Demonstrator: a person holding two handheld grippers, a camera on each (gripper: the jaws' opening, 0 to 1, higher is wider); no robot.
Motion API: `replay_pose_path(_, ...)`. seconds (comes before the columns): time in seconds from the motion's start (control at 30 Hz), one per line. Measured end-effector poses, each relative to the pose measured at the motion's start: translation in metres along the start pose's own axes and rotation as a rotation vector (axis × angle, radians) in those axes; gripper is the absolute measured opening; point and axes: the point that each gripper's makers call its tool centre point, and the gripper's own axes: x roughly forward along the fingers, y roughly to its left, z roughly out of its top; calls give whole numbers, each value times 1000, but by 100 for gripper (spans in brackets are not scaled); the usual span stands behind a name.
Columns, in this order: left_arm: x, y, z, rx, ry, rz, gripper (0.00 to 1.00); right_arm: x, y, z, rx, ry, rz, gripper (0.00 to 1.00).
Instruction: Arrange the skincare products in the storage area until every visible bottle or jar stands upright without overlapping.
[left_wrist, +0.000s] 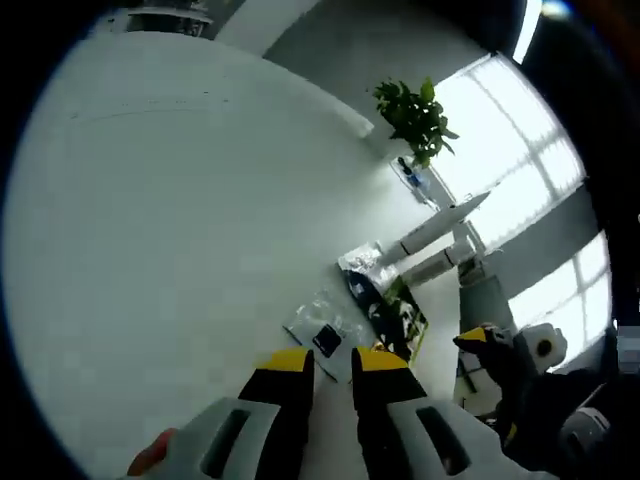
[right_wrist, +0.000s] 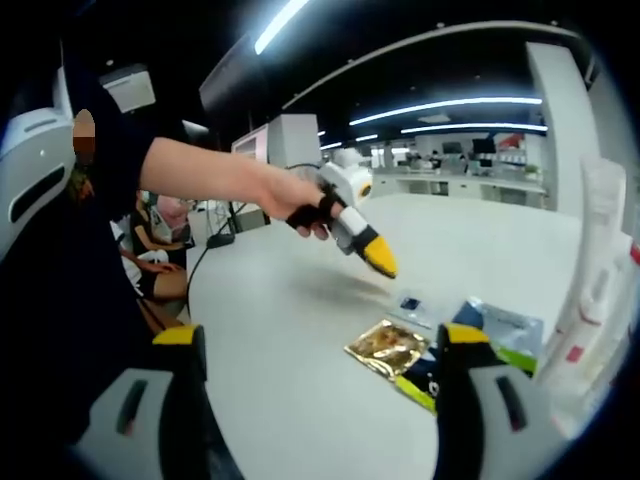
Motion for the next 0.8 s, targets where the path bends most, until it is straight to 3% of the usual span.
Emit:
replay_pose_path(0.1, 6, 4, -3, 197, 63, 70, 7, -1, -2, 0, 3, 2, -4, 96)
replay_pose_path(0.2, 7, 7, 9, 364, 70, 114, 0, -2, -4, 0, 15, -2, -6, 96)
replay_pose_path(0.23, 8, 8, 12, 386, 72, 123, 0, -2, -4, -1, 15, -2, -5, 96)
replay_pose_path(0.47, 16, 18, 9, 473, 152, 178, 0, -3, -5, -2, 17, -2, -10, 96)
replay_pose_path(0.8, 22, 22, 4, 491, 179, 175, 0, -4, -7, -4, 27, 0, -18, 96)
